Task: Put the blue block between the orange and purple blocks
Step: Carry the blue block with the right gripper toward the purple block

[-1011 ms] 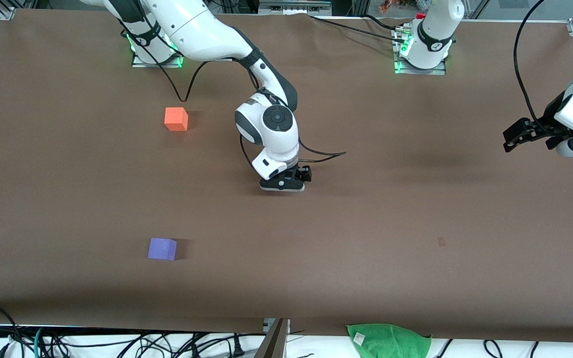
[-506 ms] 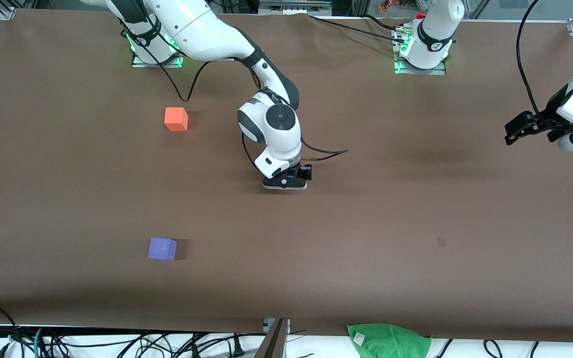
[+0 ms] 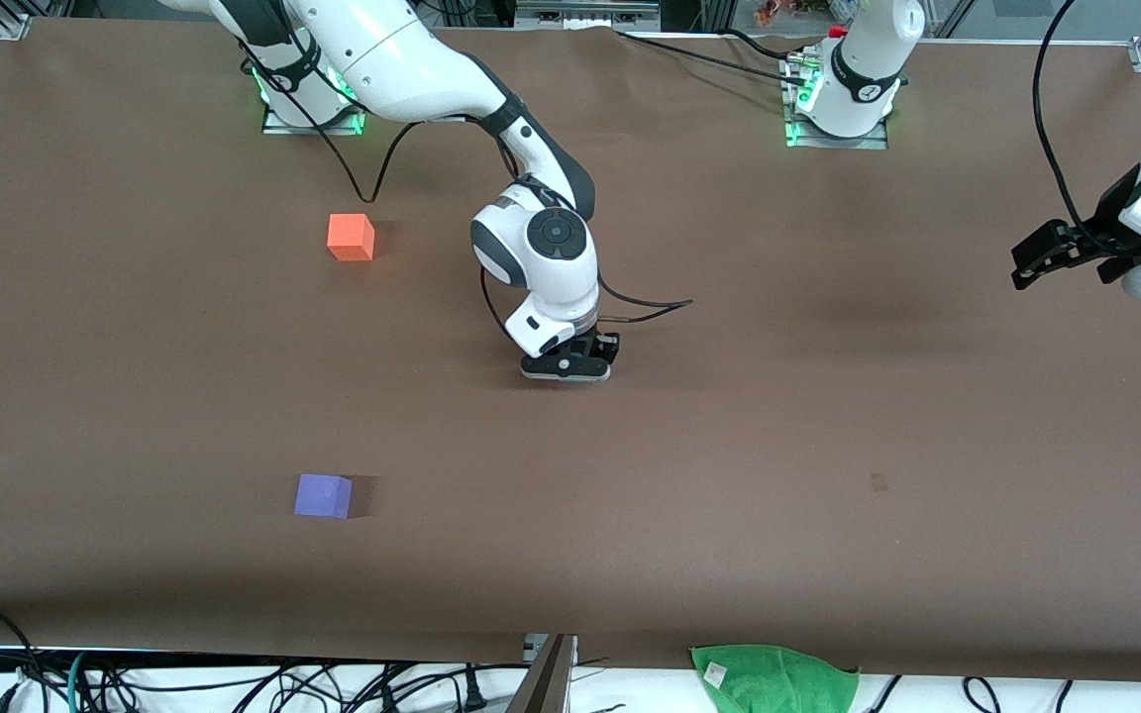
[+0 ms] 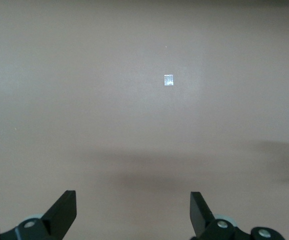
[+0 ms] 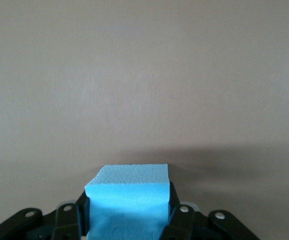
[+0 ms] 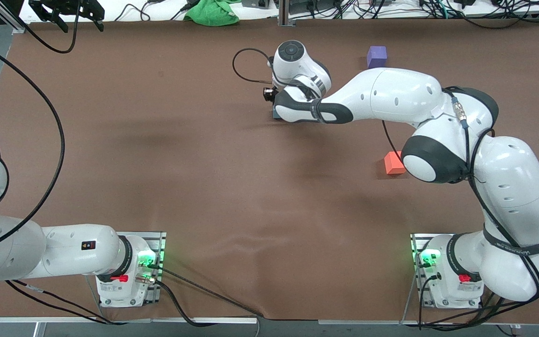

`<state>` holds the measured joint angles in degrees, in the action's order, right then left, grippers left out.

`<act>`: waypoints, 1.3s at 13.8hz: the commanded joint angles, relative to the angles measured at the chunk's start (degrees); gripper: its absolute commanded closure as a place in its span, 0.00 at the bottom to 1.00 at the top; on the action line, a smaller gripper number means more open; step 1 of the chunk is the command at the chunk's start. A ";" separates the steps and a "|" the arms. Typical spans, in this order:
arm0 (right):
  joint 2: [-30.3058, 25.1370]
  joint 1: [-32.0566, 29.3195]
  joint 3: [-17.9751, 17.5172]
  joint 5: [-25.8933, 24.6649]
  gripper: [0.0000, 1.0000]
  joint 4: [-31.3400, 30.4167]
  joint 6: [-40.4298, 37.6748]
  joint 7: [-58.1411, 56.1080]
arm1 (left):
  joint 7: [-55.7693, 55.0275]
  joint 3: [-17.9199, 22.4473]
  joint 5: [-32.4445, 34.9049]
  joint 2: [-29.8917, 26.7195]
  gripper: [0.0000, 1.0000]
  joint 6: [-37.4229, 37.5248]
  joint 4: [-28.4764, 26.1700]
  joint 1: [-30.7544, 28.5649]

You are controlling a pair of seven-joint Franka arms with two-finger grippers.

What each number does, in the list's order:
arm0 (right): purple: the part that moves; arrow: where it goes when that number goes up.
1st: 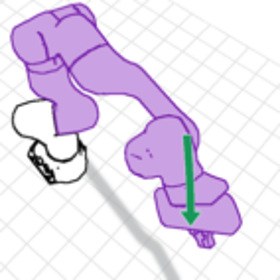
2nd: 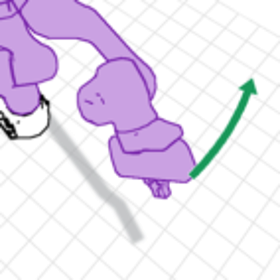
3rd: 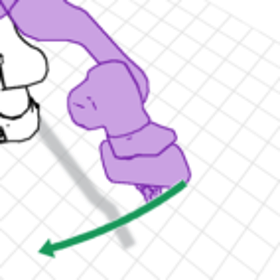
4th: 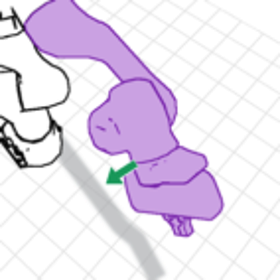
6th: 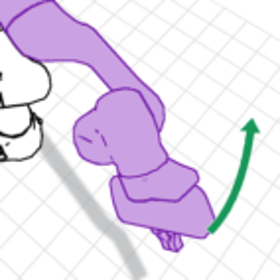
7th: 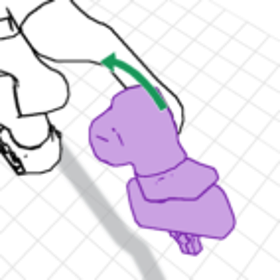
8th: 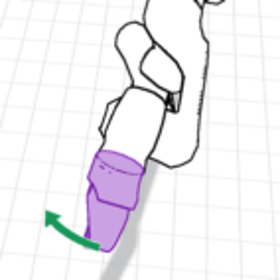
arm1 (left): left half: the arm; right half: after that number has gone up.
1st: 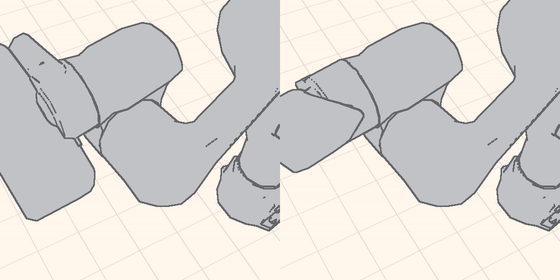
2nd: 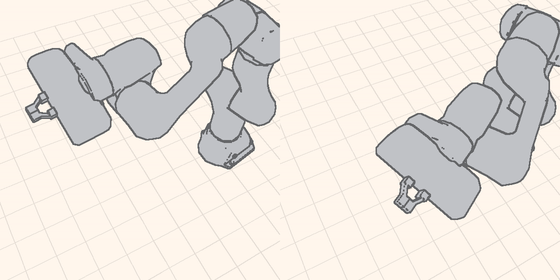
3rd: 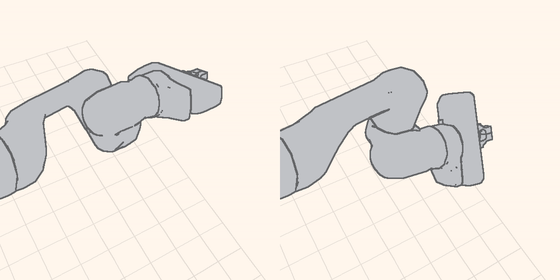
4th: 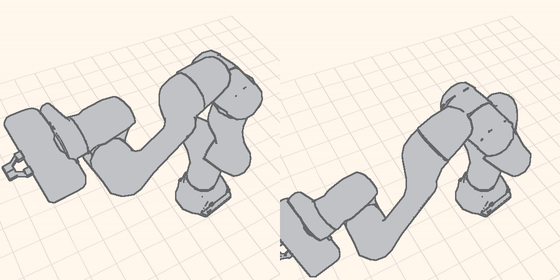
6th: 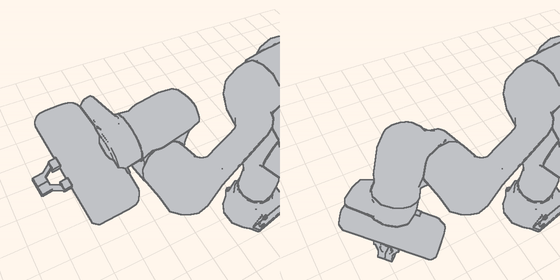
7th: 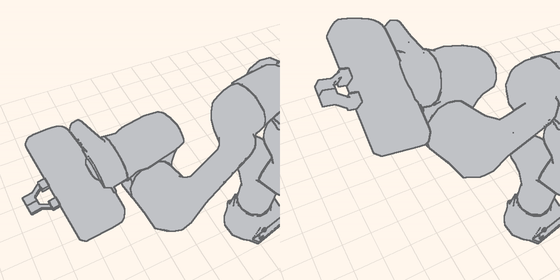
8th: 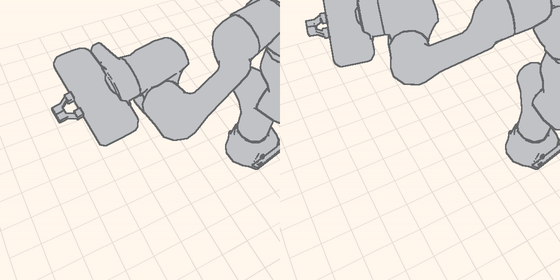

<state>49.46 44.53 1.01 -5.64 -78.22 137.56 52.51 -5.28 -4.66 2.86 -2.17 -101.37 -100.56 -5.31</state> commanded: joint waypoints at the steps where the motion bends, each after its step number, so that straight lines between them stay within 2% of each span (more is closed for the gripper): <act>1: -4.44 -2.86 -0.30 -0.07 0.75 -0.18 -5.61 -3.19 | -0.08 0.18 0.30 1.20 0.00 0.56 2.21 0.74; 6: -12.53 -11.47 -0.13 5.46 0.75 -2.19 -20.56 -20.06 | 0.01 0.18 0.92 2.52 0.00 0.64 3.00 1.00; 11: -20.97 -18.94 -0.04 5.73 0.75 -13.70 -20.31 -28.41 | 0.01 0.09 0.92 2.43 0.00 2.31 3.00 1.00; 18: -26.69 -25.72 0.05 6.78 0.75 -23.99 -17.95 -32.47 | -0.78 0.18 0.74 2.26 0.00 2.40 3.09 0.57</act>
<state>26.06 20.29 1.66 0.09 -97.08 117.25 21.46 -5.46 -4.60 2.86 -0.40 -100.38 -99.22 -4.72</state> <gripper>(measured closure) 0.436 0.000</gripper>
